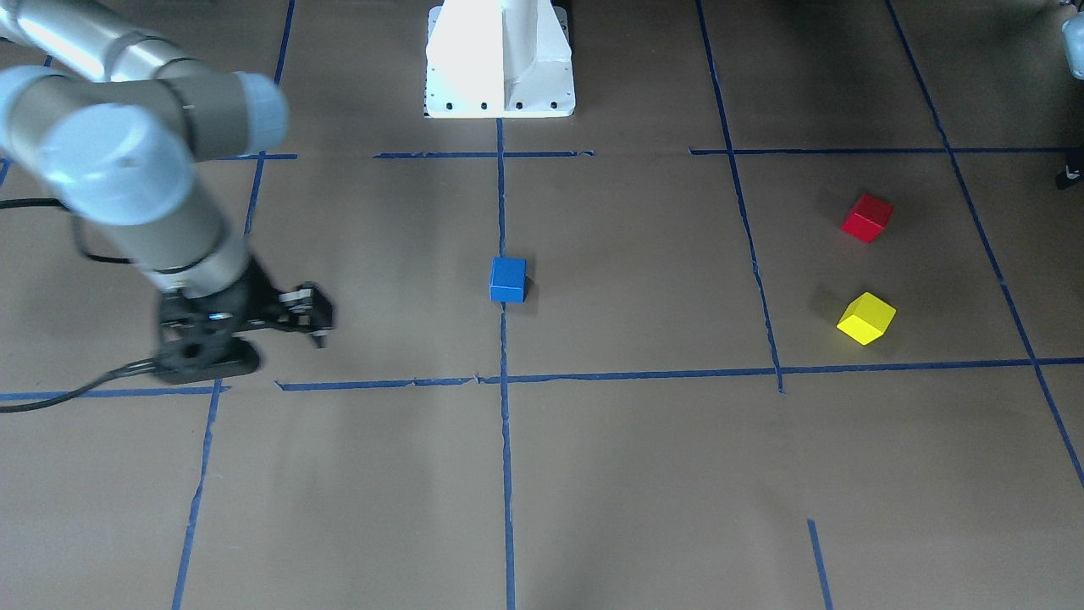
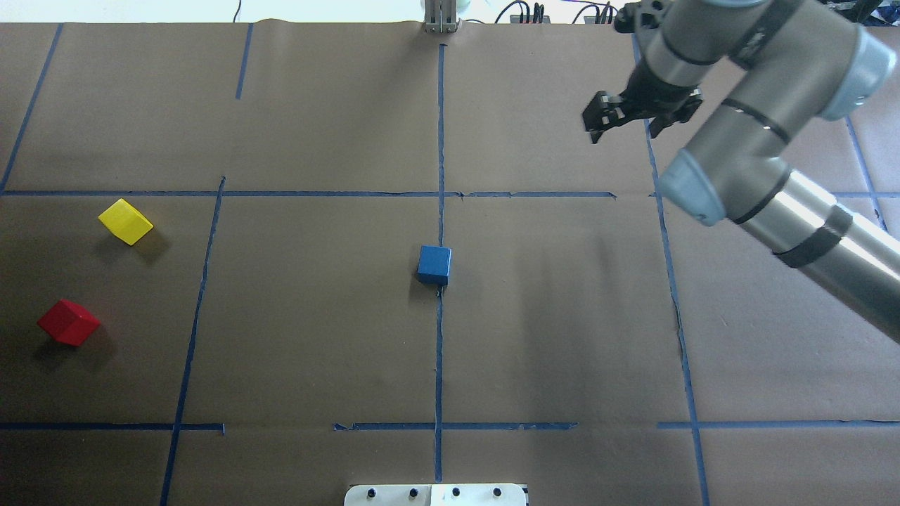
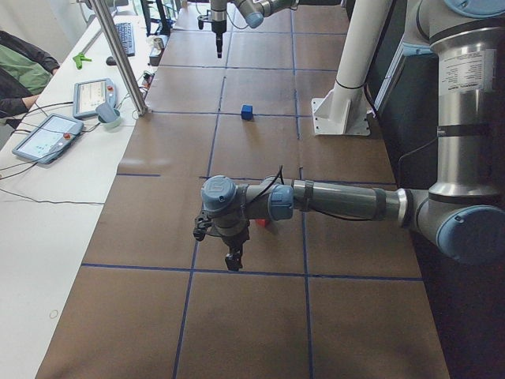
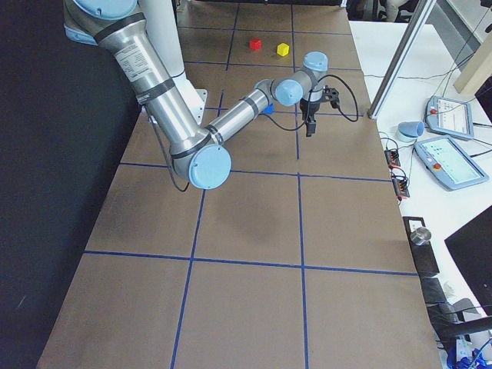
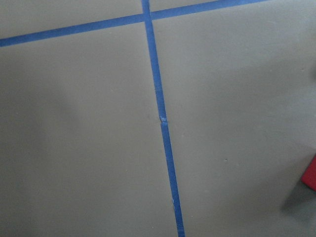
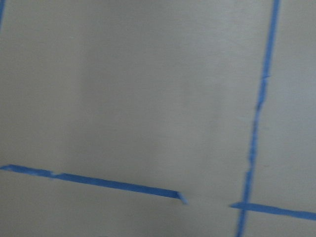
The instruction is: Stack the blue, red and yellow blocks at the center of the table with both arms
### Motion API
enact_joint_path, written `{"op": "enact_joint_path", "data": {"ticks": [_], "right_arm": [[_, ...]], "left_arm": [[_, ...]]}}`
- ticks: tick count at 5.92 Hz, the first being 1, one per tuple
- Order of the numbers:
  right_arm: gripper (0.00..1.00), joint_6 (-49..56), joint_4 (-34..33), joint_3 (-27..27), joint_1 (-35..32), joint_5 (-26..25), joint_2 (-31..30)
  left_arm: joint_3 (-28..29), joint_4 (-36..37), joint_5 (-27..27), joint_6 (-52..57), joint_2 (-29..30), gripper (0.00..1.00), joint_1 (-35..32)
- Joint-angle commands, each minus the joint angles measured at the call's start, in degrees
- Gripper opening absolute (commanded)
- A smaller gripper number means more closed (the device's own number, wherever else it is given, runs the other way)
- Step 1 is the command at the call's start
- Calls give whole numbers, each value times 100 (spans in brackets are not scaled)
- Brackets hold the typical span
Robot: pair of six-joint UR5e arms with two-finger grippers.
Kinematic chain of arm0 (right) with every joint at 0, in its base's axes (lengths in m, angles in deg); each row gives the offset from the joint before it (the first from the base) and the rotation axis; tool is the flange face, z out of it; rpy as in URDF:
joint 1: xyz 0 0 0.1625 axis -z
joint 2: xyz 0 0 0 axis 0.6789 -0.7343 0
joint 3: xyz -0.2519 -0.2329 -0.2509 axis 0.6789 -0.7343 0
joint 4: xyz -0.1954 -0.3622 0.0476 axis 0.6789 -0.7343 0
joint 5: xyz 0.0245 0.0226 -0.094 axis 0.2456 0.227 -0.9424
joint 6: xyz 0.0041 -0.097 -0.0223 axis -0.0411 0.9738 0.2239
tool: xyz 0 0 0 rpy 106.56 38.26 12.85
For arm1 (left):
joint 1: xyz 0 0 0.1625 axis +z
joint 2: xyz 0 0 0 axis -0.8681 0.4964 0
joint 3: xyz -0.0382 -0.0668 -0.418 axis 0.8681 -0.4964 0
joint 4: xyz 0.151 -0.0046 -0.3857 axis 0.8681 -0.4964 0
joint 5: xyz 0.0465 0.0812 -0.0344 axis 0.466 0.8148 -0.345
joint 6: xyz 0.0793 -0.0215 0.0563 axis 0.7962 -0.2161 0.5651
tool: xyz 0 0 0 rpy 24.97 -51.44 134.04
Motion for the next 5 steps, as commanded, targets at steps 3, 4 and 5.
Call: {"op": "enact_joint_path", "data": {"ticks": [3, 4, 5], "right_arm": [[99, 4563, 60, 543, -2520, 1007, -2877], [99, 4763, 95, 612, -2987, 1051, -3363], [99, 4748, 87, 596, -3105, 1034, -3611]], "left_arm": [[34, -94, 14, -48, 553, 100, 257], [78, -155, 23, -66, 931, 100, 257], [18, -182, -11, -22, 1005, 100, 265]]}}
